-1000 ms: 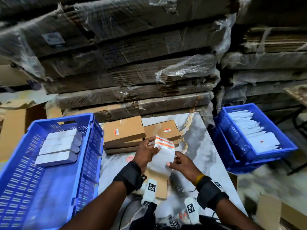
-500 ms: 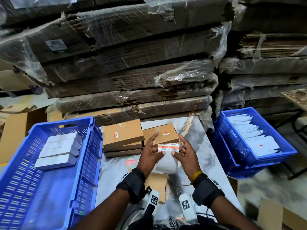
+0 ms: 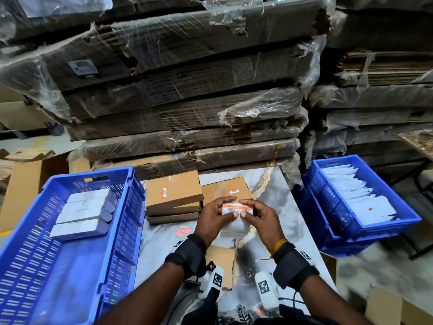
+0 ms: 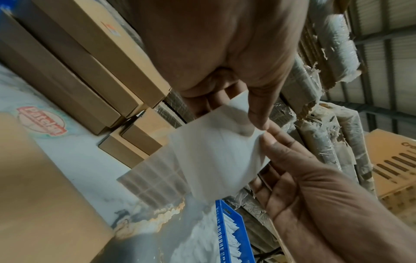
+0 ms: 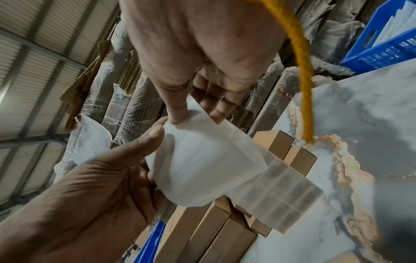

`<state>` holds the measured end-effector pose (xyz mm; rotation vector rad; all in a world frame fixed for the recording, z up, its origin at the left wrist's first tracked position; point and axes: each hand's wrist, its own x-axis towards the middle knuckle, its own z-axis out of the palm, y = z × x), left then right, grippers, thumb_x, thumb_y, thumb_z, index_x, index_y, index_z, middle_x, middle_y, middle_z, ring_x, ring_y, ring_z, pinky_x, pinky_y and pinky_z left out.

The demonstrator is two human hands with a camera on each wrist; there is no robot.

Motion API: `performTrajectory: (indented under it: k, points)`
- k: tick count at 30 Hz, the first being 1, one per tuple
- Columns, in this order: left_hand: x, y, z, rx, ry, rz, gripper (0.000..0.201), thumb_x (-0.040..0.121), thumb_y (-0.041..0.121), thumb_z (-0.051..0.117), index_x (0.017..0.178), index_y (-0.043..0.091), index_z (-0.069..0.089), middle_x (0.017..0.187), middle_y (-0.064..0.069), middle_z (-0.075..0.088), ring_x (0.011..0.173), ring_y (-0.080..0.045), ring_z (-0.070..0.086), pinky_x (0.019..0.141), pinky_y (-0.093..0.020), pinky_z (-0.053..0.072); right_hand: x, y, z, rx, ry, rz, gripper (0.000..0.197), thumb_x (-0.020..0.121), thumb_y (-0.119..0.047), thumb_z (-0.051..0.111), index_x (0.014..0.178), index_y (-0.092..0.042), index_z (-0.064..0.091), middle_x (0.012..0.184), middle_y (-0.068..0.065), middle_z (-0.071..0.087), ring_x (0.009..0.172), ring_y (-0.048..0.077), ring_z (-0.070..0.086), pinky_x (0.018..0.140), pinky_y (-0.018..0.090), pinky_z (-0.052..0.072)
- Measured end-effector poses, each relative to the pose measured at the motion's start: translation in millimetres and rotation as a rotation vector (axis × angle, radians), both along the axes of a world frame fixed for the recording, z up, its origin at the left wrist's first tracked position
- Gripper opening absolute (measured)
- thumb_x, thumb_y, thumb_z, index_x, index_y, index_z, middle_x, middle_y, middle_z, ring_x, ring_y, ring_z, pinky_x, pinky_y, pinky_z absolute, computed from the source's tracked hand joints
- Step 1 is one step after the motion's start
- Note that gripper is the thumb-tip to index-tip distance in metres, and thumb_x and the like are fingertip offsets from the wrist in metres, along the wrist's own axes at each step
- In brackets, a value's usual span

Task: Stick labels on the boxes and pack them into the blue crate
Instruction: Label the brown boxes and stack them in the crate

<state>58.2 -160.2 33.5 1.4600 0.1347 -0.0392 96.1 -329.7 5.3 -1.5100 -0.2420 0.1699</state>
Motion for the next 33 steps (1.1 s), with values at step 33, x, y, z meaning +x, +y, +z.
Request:
performTrajectory:
  k: [33]
  points:
    - [2.9,-1.1,2.8,0.462,-0.019,-0.048,0.012,0.079,0.030,0.080,0.087,0.022,0.078,0.084,0.007,0.076,0.082,-0.012,0.071,0.080,-0.041,0.058,-7.0,-12.6,2.9,-0.445,-0.379,-0.154,0.016,0.079,-0.027,0.080,0.092,-0.034,0.073,0.115,-0.011,0.044,0.108,0.008,0.055,0.075,0.029,0.056]
